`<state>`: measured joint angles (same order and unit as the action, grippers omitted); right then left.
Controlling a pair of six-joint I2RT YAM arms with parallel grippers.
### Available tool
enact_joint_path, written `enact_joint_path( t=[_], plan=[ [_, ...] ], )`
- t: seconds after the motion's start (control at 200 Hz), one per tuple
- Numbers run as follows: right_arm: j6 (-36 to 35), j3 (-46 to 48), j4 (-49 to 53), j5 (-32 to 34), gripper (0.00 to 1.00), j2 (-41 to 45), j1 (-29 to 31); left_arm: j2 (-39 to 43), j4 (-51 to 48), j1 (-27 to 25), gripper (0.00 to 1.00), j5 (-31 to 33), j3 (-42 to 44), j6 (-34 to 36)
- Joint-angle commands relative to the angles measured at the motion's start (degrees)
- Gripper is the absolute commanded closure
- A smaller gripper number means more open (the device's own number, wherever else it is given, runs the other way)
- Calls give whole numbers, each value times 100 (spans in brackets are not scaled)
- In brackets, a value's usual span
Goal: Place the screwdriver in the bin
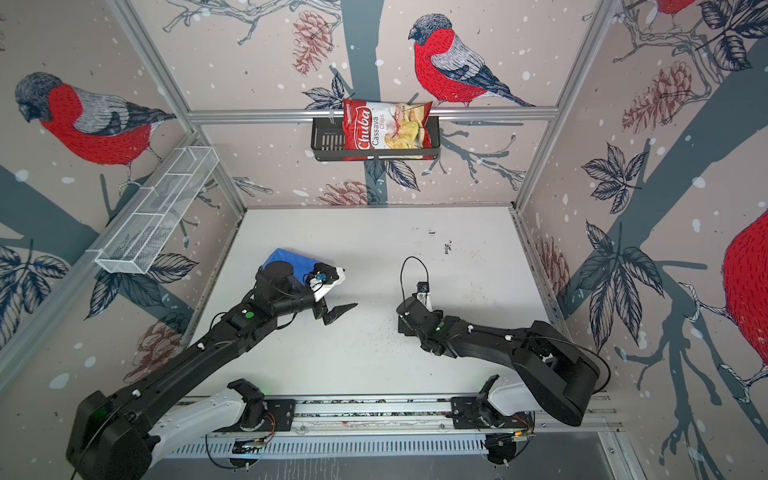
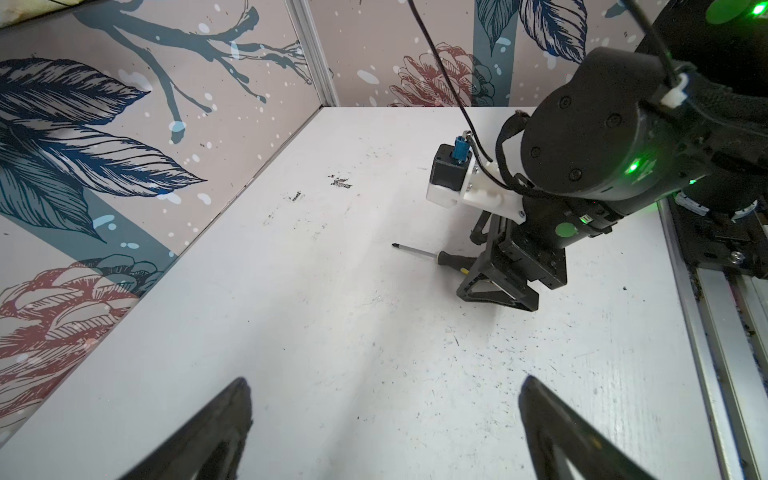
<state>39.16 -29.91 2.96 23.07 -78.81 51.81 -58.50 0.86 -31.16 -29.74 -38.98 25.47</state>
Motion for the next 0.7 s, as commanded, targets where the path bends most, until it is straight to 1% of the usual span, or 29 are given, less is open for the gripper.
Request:
enact_joint_path(
  t=[0.0,0.07,0.27,0.455,0.535,0.57,0.695],
  plan=[
    [127,-23,81,31,16,-94,-13,-10,-22,-12,1,42,40,72],
    [119,-41,59,14,19,-175,-39,-37,-33,-13,1,49,35,89],
    [115,-185,182,16,32,-330,-44,-28,-51,-13,1,97,69,74],
    [105,-235,293,-16,55,-259,-40,-1,175,-12,1,117,145,-51],
    [92,-234,292,8,63,-275,-66,-17,166,-9,1,117,117,-76],
    [86,-234,291,5,64,-301,-85,-37,129,-13,1,117,95,-79],
    [59,-209,271,-78,65,-401,-133,-23,2,-13,1,180,45,-75]
  ],
)
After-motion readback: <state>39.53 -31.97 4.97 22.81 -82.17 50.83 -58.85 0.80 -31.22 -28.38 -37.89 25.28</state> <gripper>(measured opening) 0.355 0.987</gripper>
